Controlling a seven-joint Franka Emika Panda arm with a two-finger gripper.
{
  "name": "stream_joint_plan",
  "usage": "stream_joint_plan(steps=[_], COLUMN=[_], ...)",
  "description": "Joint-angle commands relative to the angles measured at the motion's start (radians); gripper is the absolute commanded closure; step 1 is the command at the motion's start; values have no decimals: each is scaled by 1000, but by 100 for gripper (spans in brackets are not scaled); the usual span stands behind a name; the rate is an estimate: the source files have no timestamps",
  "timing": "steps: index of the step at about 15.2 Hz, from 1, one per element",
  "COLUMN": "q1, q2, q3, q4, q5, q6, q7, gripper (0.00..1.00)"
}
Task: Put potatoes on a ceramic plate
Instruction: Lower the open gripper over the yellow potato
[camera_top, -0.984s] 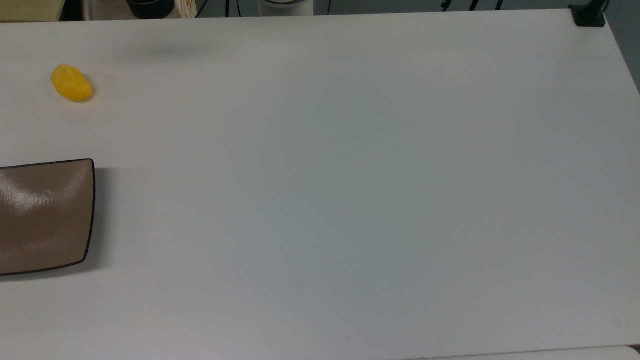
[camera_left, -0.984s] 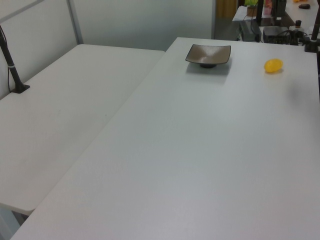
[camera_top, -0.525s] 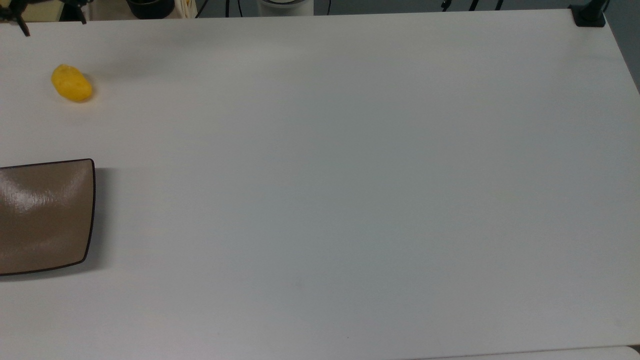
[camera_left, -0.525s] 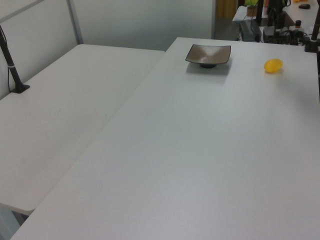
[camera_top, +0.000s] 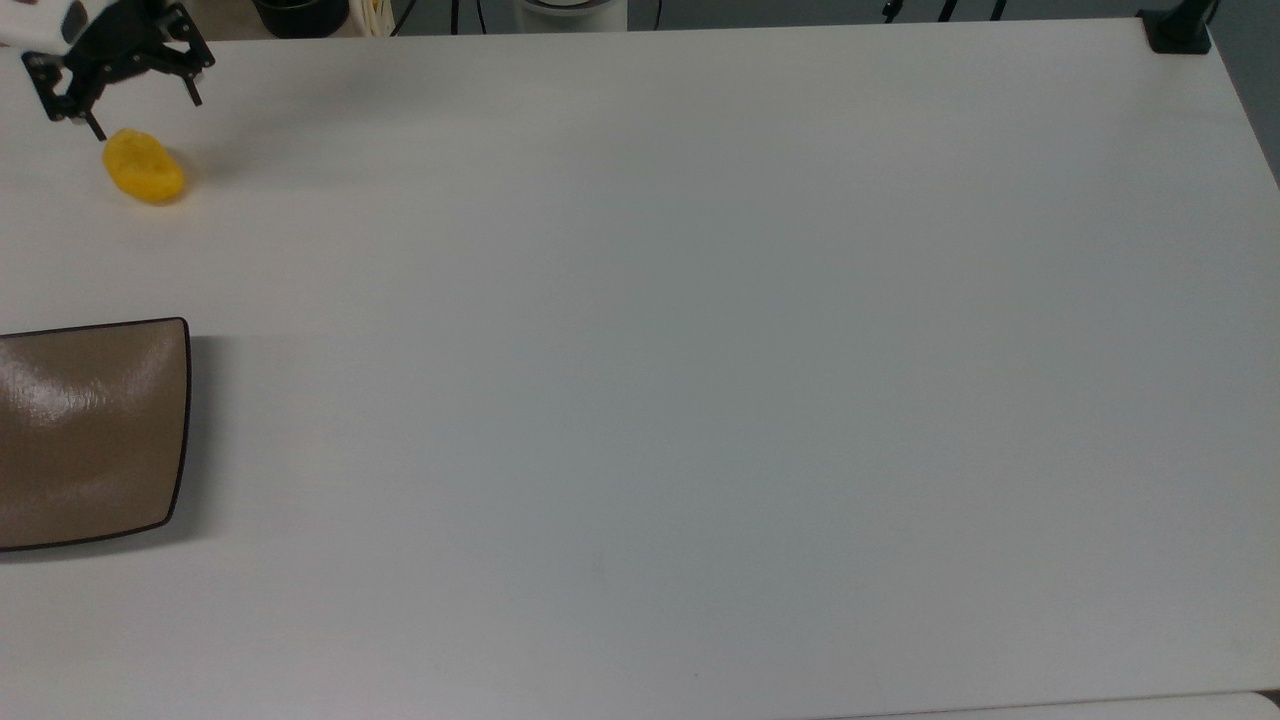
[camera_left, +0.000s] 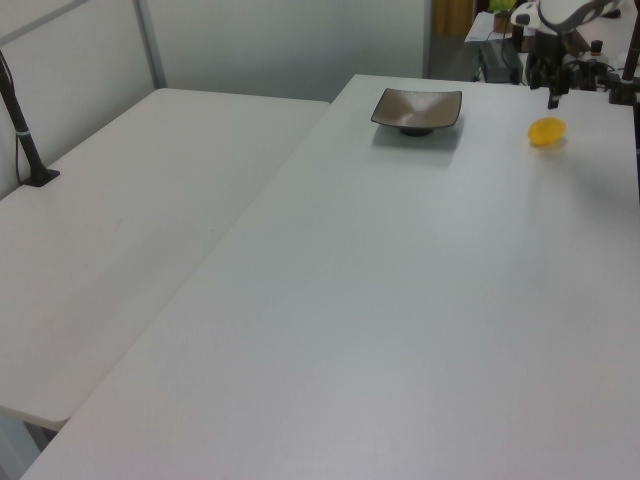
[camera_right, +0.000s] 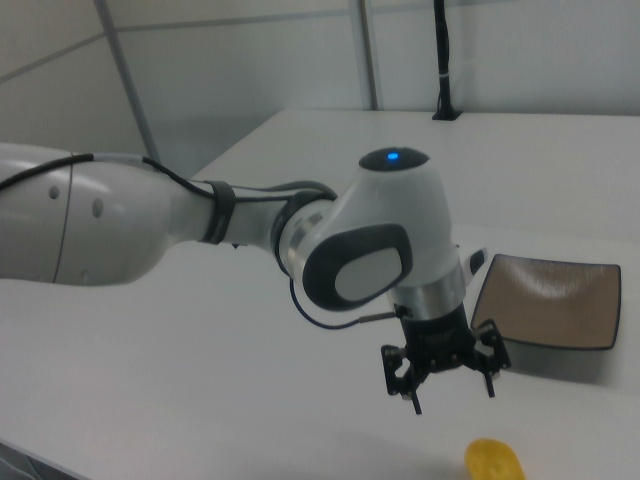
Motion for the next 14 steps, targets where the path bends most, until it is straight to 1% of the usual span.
stream_joint_plan(steps=[1, 3, 6, 8, 10, 12, 14], q1=[-2, -18, -21, -24, -44, -55, -64], q2=[4, 24, 58, 71, 81, 97, 126], q3=[-3, -3, -3, -3, -3, -4, -3], q4=[-84, -84, -96, -110, -112, -118, -135], q5=[-1, -10, -24, -68, -108, -112, -112], q6=[119, 162, 237, 289, 300, 332, 404], q7=[-64, -70, -72, -67, -67, -66, -63], gripper=[0, 0, 0, 0, 0, 0, 0])
